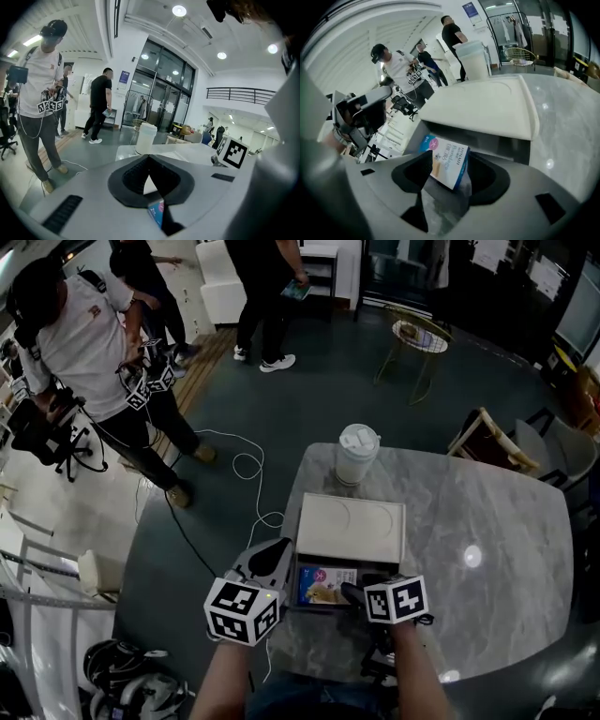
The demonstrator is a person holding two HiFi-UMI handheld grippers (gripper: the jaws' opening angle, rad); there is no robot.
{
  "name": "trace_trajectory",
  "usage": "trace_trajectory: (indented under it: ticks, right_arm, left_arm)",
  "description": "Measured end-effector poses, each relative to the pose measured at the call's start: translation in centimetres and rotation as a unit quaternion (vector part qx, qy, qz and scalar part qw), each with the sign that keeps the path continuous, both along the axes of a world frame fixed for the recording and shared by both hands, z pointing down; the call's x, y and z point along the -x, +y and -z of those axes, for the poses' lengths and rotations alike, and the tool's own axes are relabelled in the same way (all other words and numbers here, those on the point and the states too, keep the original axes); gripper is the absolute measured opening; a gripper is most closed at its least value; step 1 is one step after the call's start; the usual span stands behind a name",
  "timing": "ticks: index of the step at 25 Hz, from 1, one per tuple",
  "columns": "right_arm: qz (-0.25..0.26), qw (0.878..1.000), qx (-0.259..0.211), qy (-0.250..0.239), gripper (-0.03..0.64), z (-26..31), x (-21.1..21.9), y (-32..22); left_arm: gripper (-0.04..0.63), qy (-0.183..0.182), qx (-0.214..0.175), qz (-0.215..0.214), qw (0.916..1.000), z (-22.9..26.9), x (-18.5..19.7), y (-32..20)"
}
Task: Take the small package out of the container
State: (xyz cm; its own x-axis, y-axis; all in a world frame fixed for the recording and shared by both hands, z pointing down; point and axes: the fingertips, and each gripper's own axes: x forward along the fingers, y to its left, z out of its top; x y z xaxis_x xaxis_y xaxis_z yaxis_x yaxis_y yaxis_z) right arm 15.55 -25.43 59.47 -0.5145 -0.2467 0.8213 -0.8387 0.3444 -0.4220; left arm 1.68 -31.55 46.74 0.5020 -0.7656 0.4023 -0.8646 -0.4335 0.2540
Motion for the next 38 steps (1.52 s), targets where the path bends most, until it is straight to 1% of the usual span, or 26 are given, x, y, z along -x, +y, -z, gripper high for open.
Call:
trace_trajectory:
  ticks: [3, 8, 9, 16, 18, 20, 21, 23, 25, 28, 32, 35, 38]
  right_arm:
    - [0.001, 0.999, 0.031, 0.013, 0.249, -1.7, -0.2, -0.6]
    - [0.035, 0.997, 0.064, 0.030, 0.247, -3.8, 0.2, -0.8]
    - [0.040, 0.996, 0.066, 0.034, 0.235, -3.9, 0.2, -0.8]
    - [0.065, 0.994, 0.061, 0.056, 0.222, -4.0, 0.0, -0.8]
    - [0.071, 0.994, 0.064, 0.046, 0.222, -4.0, 0.3, -0.6]
    - [0.084, 0.994, 0.066, 0.035, 0.198, -4.0, 1.1, -0.3]
    - [0.090, 0.993, 0.064, 0.037, 0.215, -4.1, 1.3, -0.2]
    - [0.094, 0.993, 0.058, 0.041, 0.212, -4.1, 1.4, -0.4]
    - [0.090, 0.994, 0.053, 0.028, 0.212, -3.6, 1.3, -0.5]
    - [0.094, 0.995, 0.032, 0.010, 0.210, -2.0, 1.3, -0.5]
    - [0.124, 0.992, -0.006, -0.013, 0.201, -0.1, 1.4, 0.4]
    - [0.130, 0.989, -0.062, -0.037, 0.186, 1.9, 1.8, 0.6]
    - [0.129, 0.981, -0.138, -0.050, 0.167, 3.6, 2.4, 0.4]
  left_arm:
    - [0.012, -0.002, 0.005, -0.002, 1.0000, -0.4, -0.1, -0.2]
    - [0.012, -0.008, 0.014, 0.000, 0.9999, -1.1, 0.2, -0.1]
    - [0.012, -0.008, 0.014, 0.000, 0.9999, -1.2, 0.2, -0.1]
    - [0.012, 0.001, 0.014, 0.013, 0.9998, -1.3, 0.6, -0.1]
    - [0.012, 0.002, 0.011, 0.012, 0.9999, -1.0, 0.6, -0.1]
    - [0.012, 0.002, 0.008, 0.011, 0.9999, -0.8, 0.6, -0.1]
    - [0.012, 0.002, 0.007, 0.011, 0.9999, -0.7, 0.6, -0.1]
    - [0.012, 0.002, 0.005, 0.010, 0.9999, -0.5, 0.6, 0.0]
    - [0.012, 0.002, 0.003, 0.008, 1.0000, -0.3, 0.6, 0.3]
    - [0.012, 0.005, 0.001, 0.008, 1.0000, -0.2, 0.6, 0.7]
    - [0.012, 0.016, -0.001, 0.011, 0.9998, -0.3, 0.6, 1.0]
    - [0.012, 0.021, -0.002, 0.010, 0.9997, -0.1, 0.5, 1.1]
    - [0.012, 0.023, -0.003, 0.008, 0.9997, 0.1, 0.5, 1.3]
